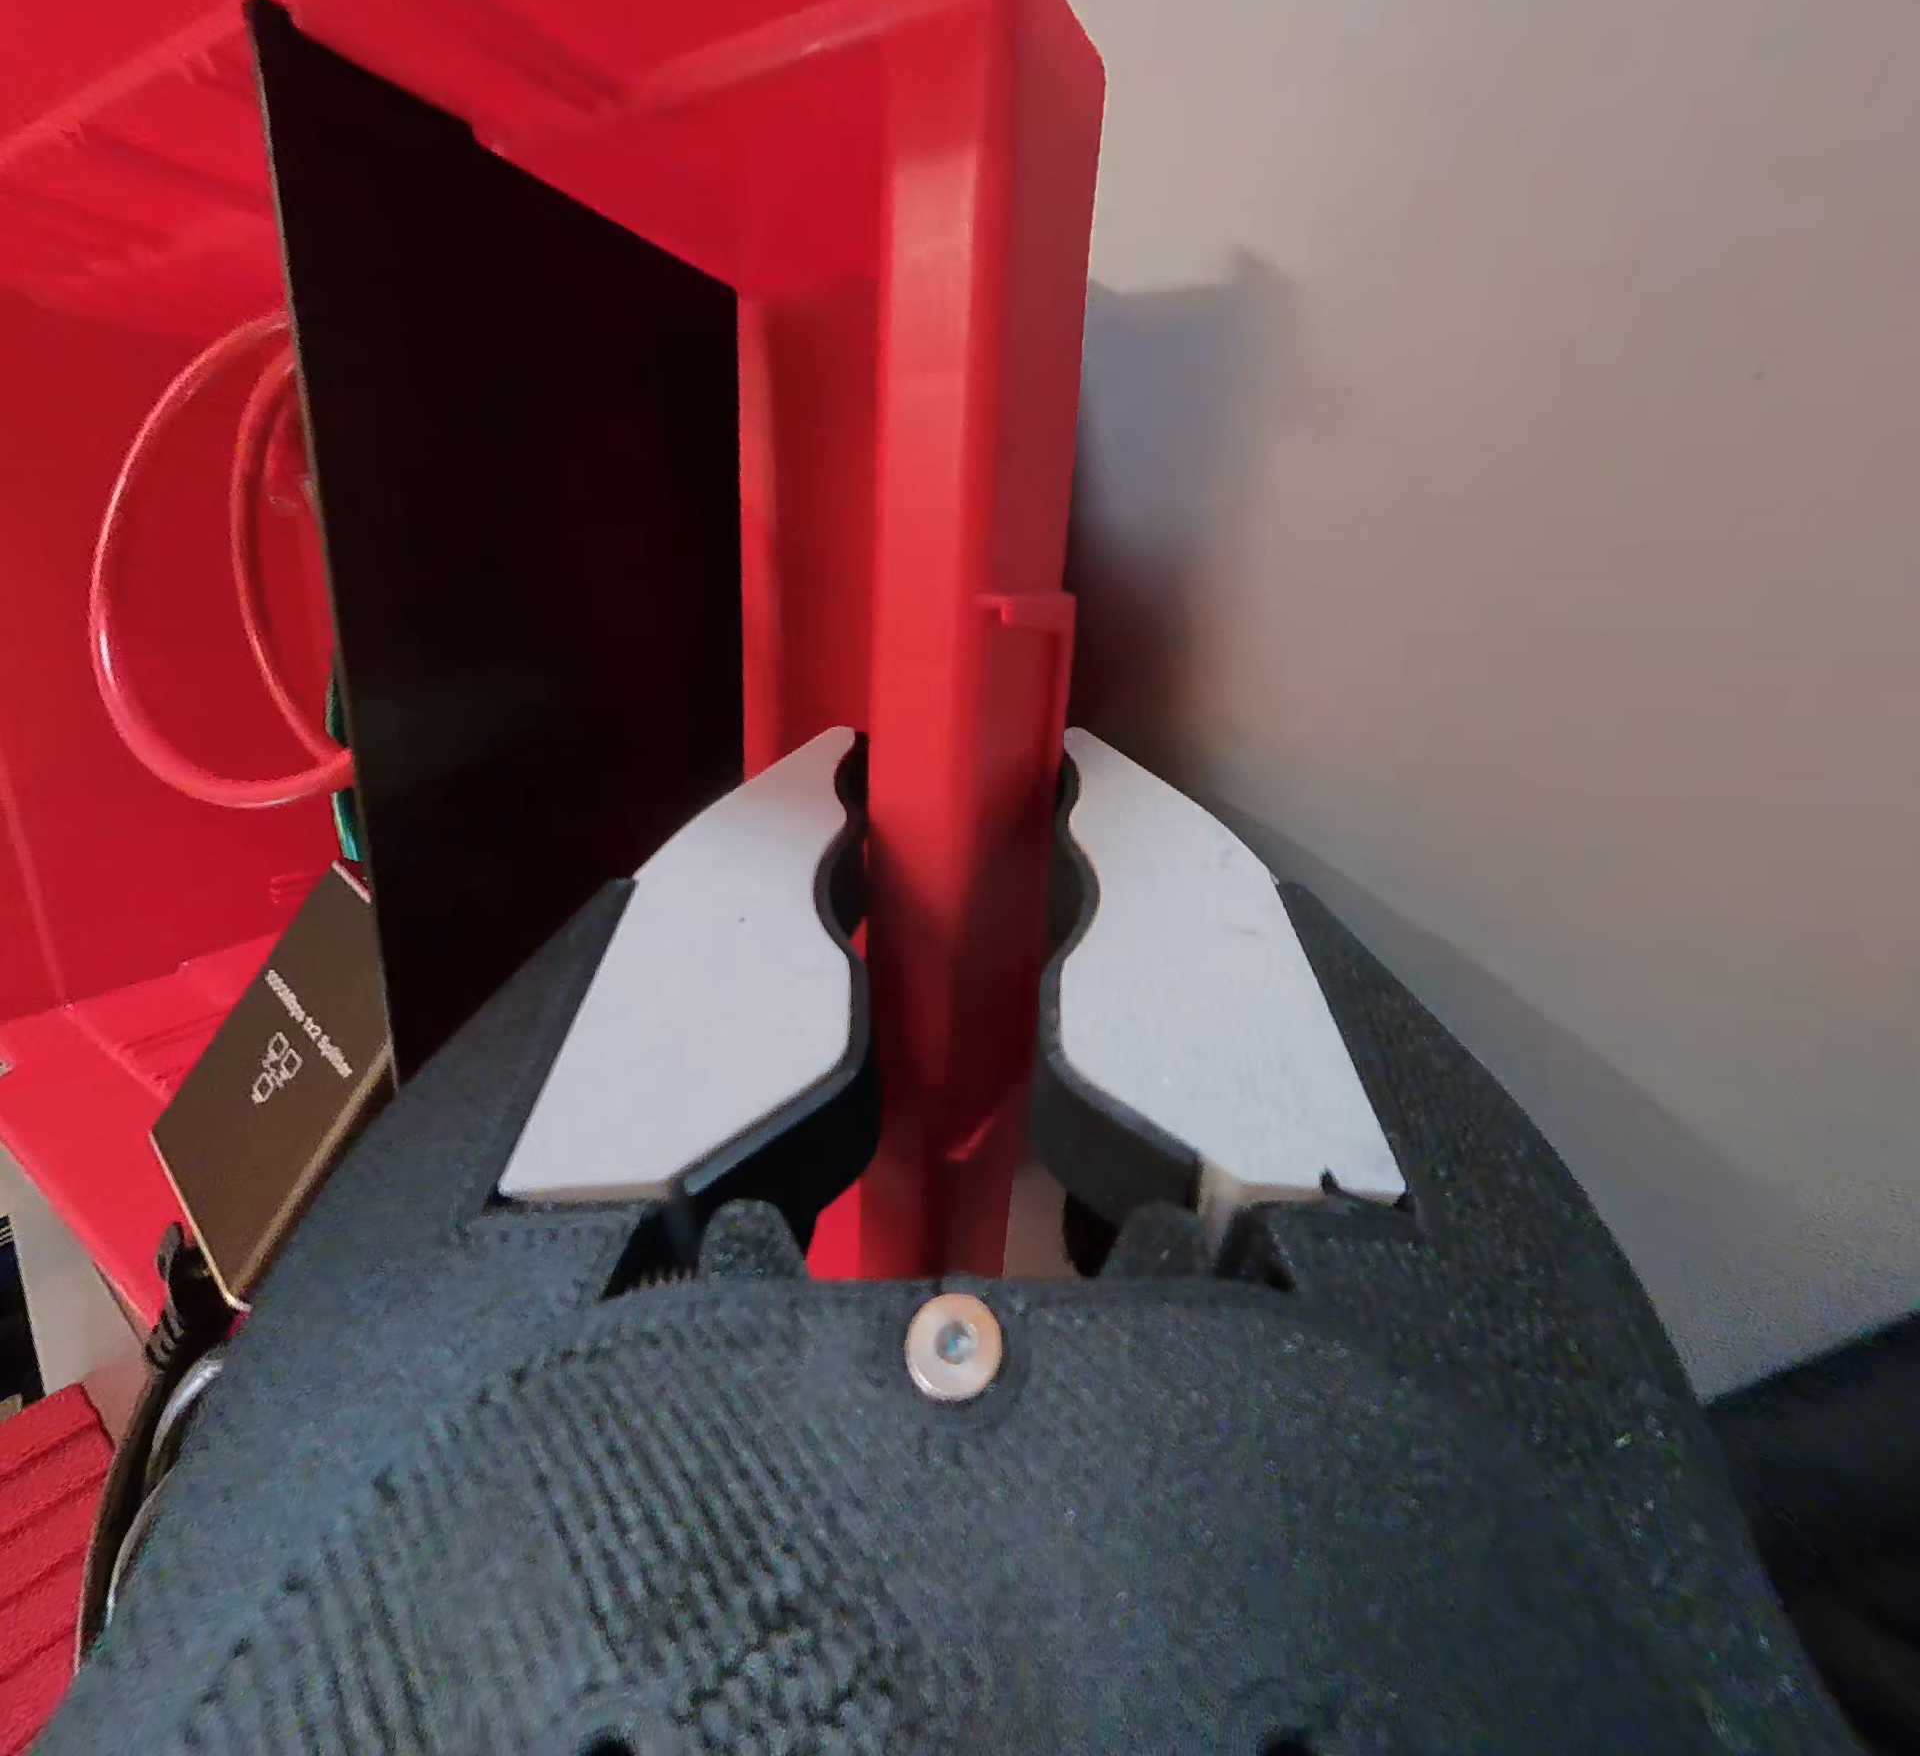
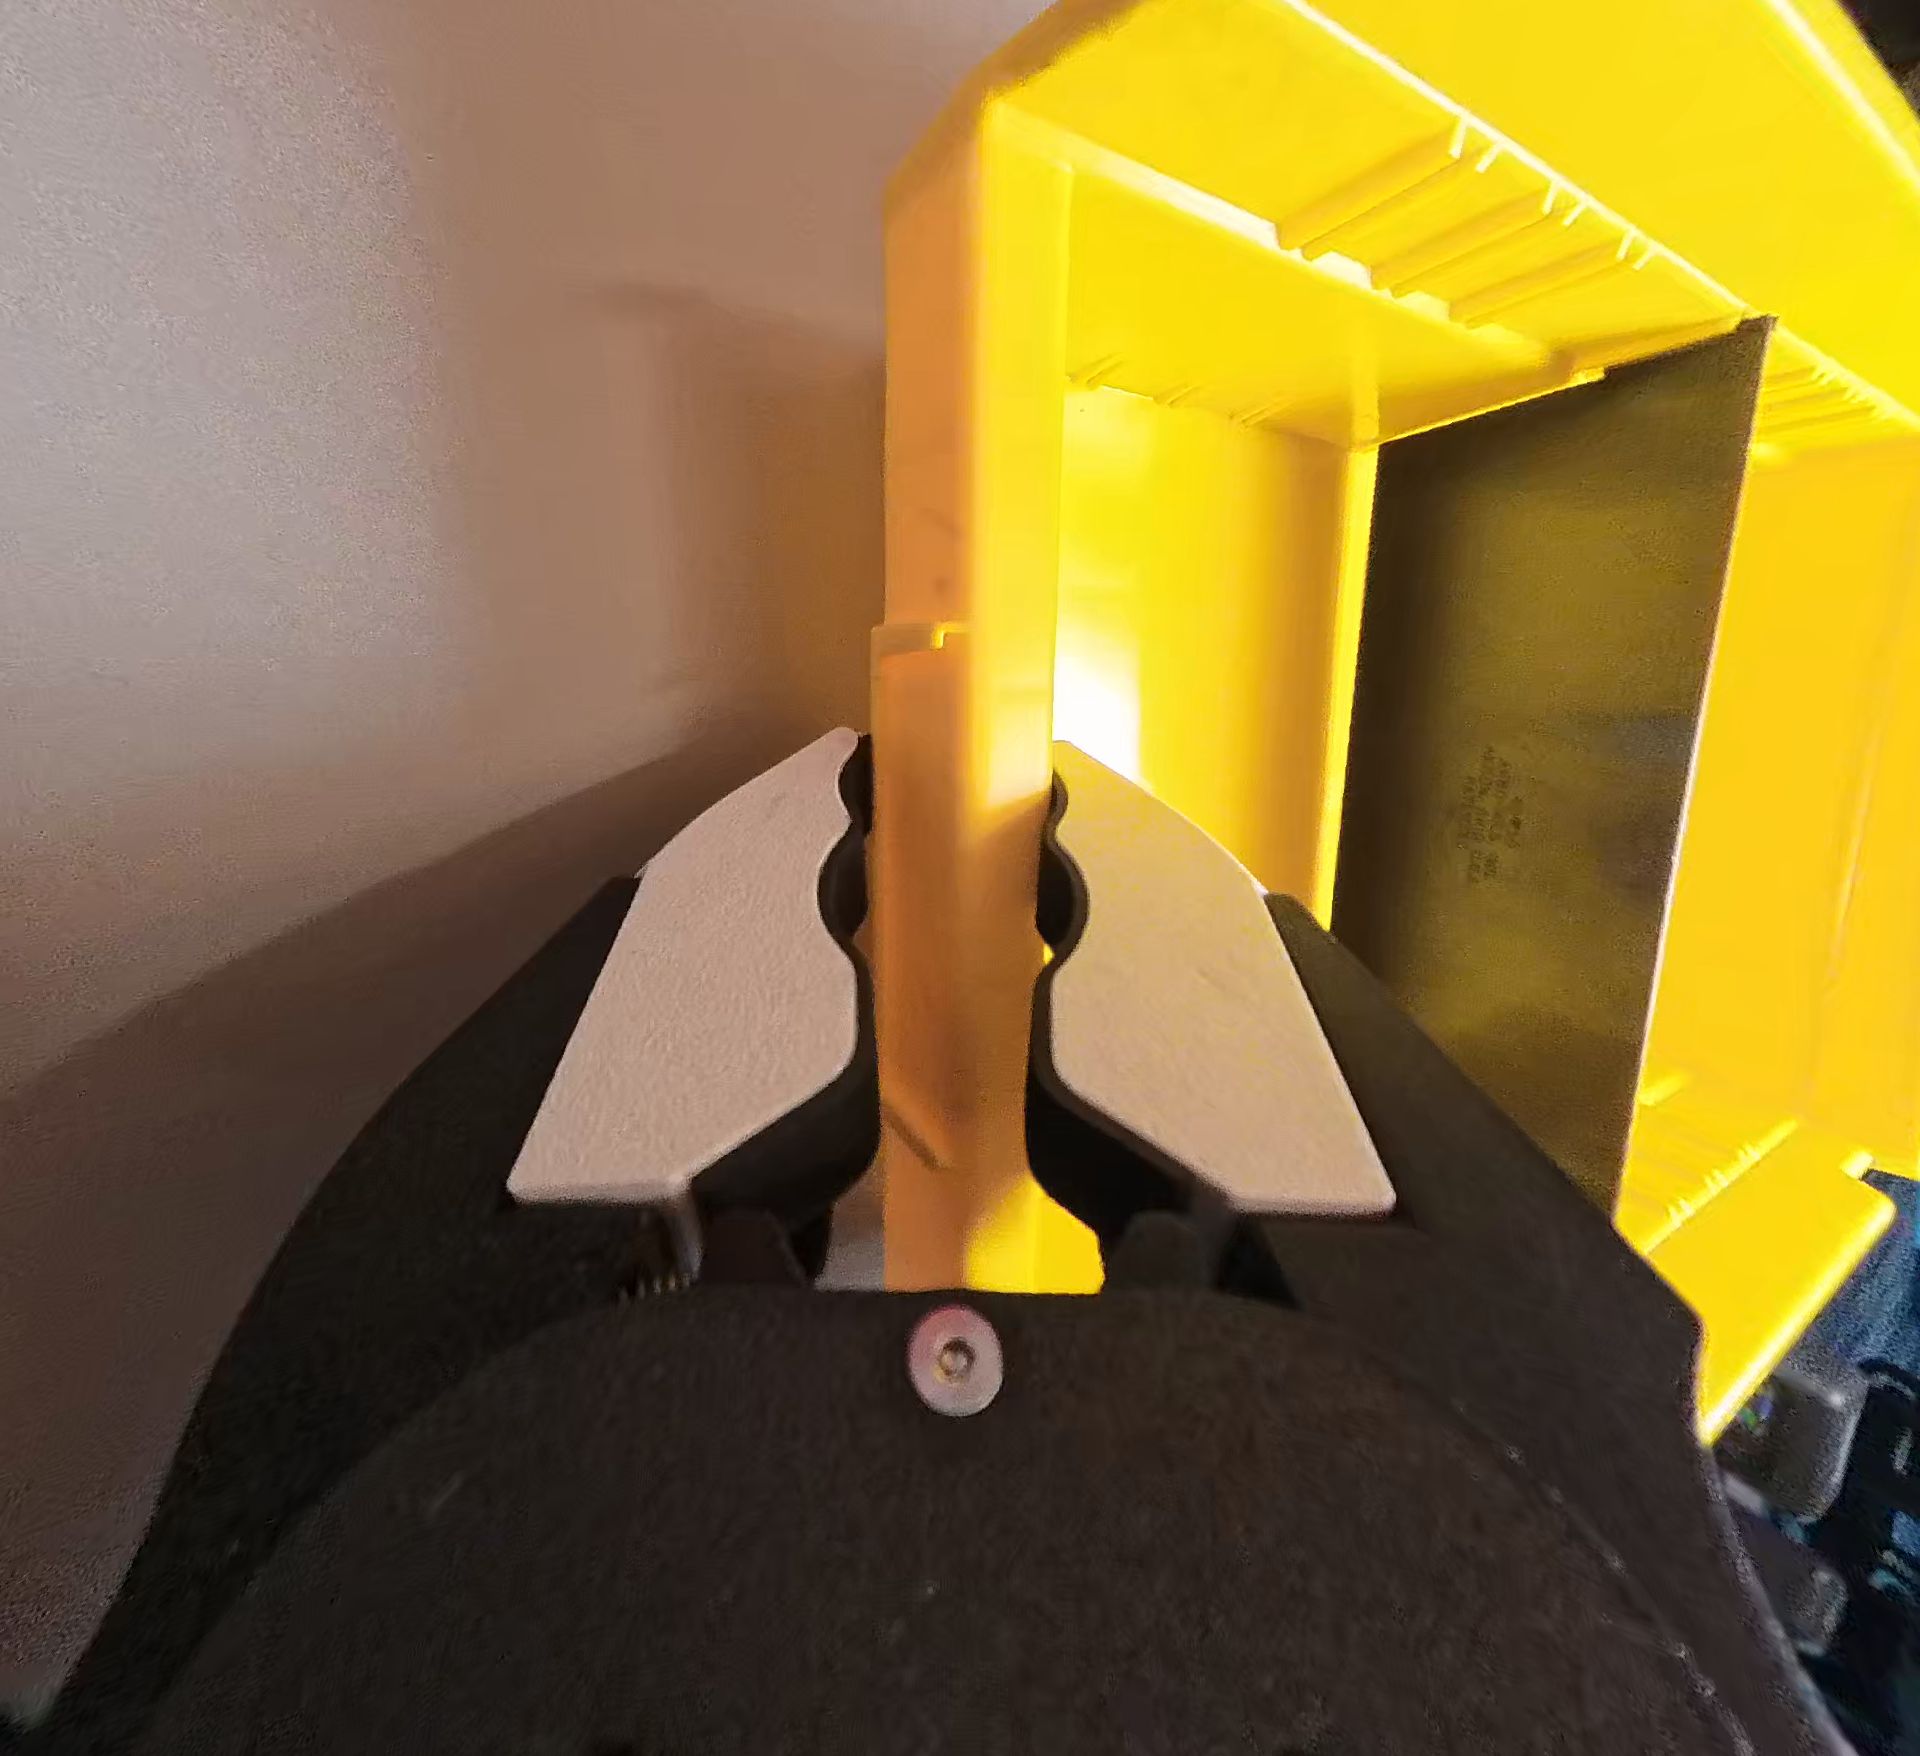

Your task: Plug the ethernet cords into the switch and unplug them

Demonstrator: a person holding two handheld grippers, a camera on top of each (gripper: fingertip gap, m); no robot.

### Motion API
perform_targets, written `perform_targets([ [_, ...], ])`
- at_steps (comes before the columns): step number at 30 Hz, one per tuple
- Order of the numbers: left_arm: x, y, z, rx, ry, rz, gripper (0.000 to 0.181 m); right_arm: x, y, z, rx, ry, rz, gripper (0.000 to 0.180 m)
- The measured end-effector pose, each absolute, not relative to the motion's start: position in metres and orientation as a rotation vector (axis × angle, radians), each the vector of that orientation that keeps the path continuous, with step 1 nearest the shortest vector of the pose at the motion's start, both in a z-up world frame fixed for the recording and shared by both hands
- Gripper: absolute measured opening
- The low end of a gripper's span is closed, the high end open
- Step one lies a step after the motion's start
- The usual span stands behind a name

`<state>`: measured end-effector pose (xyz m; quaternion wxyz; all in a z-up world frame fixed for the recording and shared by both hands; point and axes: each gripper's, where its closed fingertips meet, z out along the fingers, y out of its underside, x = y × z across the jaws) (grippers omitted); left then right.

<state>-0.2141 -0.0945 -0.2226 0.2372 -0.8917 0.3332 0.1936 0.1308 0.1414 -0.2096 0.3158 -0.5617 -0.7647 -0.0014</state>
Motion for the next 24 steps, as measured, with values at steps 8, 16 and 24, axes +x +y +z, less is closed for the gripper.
perform_targets([
  [8,-0.232,-0.068,-0.223,-2.457,0.848,0.539,0.032,0.119,0.189,-0.218,-1.449,-2.049,-0.002,0.028],
  [16,-0.247,-0.057,-0.222,-2.444,0.799,0.548,0.034,0.102,0.191,-0.193,-1.489,-1.924,0.162,0.035],
  [24,-0.232,-0.056,-0.199,-2.350,0.712,0.486,0.049,0.061,0.147,-0.097,-1.444,-1.292,0.852,0.037],
])
